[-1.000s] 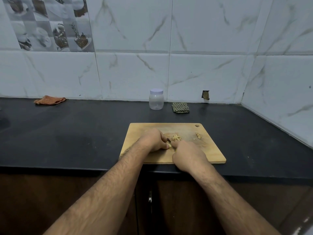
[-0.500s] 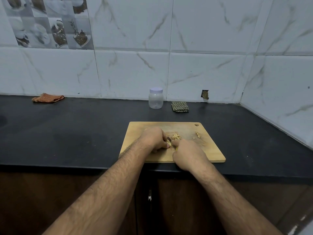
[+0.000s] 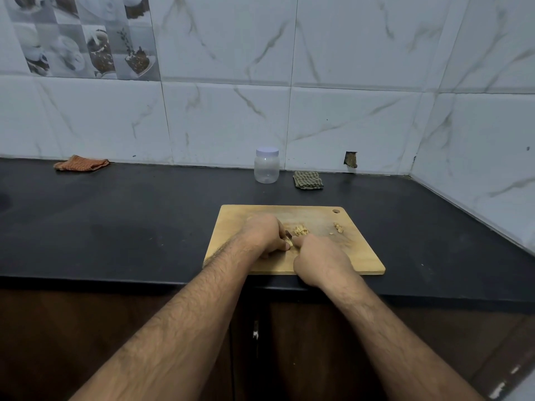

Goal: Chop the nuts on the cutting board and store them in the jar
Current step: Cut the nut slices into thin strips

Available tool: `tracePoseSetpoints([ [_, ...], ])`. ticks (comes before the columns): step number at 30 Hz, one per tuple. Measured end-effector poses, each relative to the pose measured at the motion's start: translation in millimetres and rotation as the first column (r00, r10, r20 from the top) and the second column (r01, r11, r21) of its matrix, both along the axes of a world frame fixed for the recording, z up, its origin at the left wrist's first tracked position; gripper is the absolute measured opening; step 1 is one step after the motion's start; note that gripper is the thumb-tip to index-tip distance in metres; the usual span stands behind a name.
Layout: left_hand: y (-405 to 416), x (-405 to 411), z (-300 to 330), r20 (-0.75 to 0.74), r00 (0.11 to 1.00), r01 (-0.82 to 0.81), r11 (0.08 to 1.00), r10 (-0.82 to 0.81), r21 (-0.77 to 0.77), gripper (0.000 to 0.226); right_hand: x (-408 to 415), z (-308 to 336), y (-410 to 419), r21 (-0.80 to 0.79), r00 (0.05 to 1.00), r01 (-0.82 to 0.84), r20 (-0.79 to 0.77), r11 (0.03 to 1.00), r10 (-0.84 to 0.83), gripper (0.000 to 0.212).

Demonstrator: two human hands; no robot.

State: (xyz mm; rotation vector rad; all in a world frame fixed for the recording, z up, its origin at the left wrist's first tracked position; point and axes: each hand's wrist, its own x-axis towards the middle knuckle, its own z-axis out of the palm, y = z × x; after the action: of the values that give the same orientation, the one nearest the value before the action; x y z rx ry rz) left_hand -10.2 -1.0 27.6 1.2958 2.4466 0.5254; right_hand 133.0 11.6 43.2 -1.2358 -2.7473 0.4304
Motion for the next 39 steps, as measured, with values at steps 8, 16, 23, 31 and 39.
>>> tracePoseSetpoints([
  [8,-1.0,-3.4,-4.8,0.103,0.994,-0.055,0.996,0.048,0.067,0.031,8.2,-4.0,-7.0,0.036,1.0,-0.002,0.011,0.999,0.002,0.058],
  [16,-1.3,-2.2,-5.1,0.069,0.996,-0.064,0.996,0.06,0.059,0.027,29.6,-9.0,-14.4,0.05,1.0,-0.017,-0.001,0.999,0.017,0.06],
  [23,-3.4,-0.2,-3.8,0.057,0.997,-0.054,0.997,0.05,0.056,0.028,36.1,-13.6,-17.3,0.049,1.0,0.003,-0.017,0.999,-0.002,0.062],
  [31,-3.6,-0.9,-6.1,0.031,0.998,-0.055,0.996,0.053,0.068,0.03,20.0,-8.9,-6.1,0.022,0.997,0.007,-0.073,1.0,-0.005,0.062],
  [39,-5.8,0.8,-4.5,-0.04,0.999,-0.023,0.998,0.026,0.058,0.034,8.8,-3.8,-1.4,0.019,0.999,-0.029,-0.028,0.999,0.03,0.056],
])
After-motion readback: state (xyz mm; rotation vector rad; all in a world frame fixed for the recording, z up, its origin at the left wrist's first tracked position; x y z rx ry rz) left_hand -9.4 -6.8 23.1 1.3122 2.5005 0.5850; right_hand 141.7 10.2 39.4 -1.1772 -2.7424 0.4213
